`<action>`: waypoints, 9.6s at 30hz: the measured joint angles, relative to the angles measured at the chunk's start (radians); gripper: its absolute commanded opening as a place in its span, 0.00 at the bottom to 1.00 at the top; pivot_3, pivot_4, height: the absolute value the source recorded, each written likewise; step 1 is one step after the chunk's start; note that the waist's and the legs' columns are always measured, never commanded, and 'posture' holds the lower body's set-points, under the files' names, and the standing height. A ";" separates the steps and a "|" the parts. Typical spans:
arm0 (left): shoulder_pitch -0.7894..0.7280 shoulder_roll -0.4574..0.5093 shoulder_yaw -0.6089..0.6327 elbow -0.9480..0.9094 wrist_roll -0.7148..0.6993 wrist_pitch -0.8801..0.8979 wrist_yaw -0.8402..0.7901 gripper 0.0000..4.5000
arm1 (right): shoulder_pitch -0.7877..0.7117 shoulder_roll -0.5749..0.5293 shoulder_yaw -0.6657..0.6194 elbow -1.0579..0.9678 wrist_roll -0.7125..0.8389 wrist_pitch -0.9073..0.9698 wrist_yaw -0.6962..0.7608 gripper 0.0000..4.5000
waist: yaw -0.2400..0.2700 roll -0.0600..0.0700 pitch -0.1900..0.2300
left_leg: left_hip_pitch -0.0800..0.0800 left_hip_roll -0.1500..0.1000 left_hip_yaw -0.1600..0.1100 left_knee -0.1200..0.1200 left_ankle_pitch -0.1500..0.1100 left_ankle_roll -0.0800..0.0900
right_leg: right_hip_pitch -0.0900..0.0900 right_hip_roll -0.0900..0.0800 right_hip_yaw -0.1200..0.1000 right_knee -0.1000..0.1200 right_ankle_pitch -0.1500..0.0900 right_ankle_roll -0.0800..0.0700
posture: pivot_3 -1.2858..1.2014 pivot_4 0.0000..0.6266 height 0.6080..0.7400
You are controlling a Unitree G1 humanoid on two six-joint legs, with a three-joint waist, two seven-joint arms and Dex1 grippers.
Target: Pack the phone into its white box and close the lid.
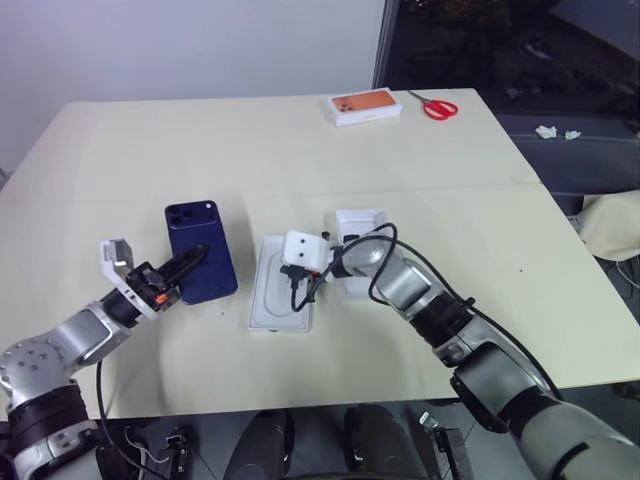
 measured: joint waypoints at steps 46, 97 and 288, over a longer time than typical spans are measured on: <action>-0.083 -0.049 -0.325 -0.031 0.113 -0.003 -0.054 0.83 | 0.183 -0.189 -0.294 -0.248 0.242 0.102 0.129 0.00 | 0.026 0.000 0.000 | 0.000 0.000 0.000 0.001 0.000 0.000 | 0.001 0.000 0.000 0.000 0.000 0.000 | 0.52 0.24 1.00; -0.062 0.192 -0.279 -0.249 -0.007 0.100 0.071 1.00 | 0.182 -0.138 -0.262 -0.227 0.218 0.075 0.098 0.00 | 0.025 0.000 0.001 | 0.001 0.000 0.000 0.001 0.000 0.000 | 0.002 0.001 0.000 0.000 0.000 0.000 | 0.52 0.24 1.00; 0.032 -0.053 -0.475 -0.336 0.797 -0.782 -0.312 0.72 | 0.454 0.141 -0.710 -0.380 2.060 0.888 -1.313 0.01 | 0.003 0.011 0.007 | -0.008 0.000 0.004 0.017 -0.006 0.014 | 0.002 0.000 0.001 0.000 0.003 0.003 | 0.52 0.24 1.00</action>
